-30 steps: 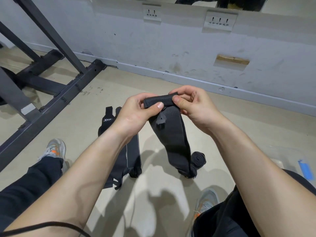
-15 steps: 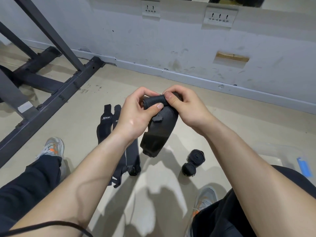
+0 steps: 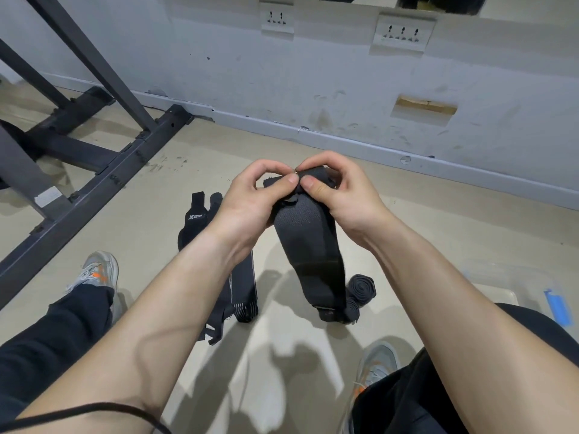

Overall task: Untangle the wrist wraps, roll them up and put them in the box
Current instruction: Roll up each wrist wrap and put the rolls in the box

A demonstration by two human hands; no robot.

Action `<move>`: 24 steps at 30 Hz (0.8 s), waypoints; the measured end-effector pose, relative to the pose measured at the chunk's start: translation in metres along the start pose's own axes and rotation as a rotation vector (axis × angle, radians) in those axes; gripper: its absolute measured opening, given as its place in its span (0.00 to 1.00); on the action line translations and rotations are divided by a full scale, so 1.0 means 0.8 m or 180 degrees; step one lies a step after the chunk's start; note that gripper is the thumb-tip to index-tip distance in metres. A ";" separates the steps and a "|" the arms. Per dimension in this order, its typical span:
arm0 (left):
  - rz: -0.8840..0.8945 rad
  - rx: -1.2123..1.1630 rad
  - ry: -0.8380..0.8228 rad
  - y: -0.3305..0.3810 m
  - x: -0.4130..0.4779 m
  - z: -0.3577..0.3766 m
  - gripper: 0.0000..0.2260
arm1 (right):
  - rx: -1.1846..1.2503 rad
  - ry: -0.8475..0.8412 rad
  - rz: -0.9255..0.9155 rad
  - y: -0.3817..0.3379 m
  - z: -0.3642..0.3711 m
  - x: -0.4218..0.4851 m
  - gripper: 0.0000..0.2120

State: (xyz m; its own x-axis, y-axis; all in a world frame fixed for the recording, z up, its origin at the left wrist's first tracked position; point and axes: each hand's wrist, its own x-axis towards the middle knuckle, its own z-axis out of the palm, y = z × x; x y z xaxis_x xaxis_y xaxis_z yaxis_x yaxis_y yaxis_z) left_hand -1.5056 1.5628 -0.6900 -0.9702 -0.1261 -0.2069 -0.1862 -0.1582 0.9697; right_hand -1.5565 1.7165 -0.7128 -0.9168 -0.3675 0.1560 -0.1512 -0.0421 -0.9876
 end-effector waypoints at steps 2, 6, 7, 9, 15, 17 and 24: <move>-0.0048 -0.0163 -0.0145 0.004 0.001 -0.007 0.06 | 0.0090 -0.0064 0.0137 -0.002 0.000 -0.003 0.10; -0.0015 -0.0148 -0.0228 0.004 0.003 -0.016 0.10 | 0.0624 -0.0144 0.0829 -0.010 0.000 -0.004 0.12; 0.0006 -0.0104 -0.0245 0.002 0.004 -0.018 0.11 | 0.0502 -0.0163 0.0971 -0.010 -0.002 -0.003 0.12; 0.0083 -0.0020 -0.0269 0.000 0.005 -0.022 0.13 | -0.0085 -0.0296 0.1029 -0.007 -0.002 -0.001 0.14; 0.0202 0.0235 0.0085 -0.010 0.007 -0.027 0.17 | -0.0057 -0.0149 0.0624 0.001 0.008 0.000 0.06; 0.0137 0.0132 0.0122 -0.013 0.006 -0.026 0.17 | 0.0128 -0.0119 0.0524 0.002 0.009 0.000 0.07; 0.0332 0.0310 0.0064 -0.016 0.008 -0.016 0.04 | 0.0269 0.0009 0.0403 0.001 0.009 -0.005 0.10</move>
State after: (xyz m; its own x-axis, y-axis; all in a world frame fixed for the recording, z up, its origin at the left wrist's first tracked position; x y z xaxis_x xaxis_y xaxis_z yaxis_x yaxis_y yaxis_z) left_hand -1.5077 1.5513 -0.7051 -0.9820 -0.1567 -0.1058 -0.0995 -0.0477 0.9939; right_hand -1.5504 1.7112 -0.7140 -0.9276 -0.3724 0.0299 -0.0026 -0.0735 -0.9973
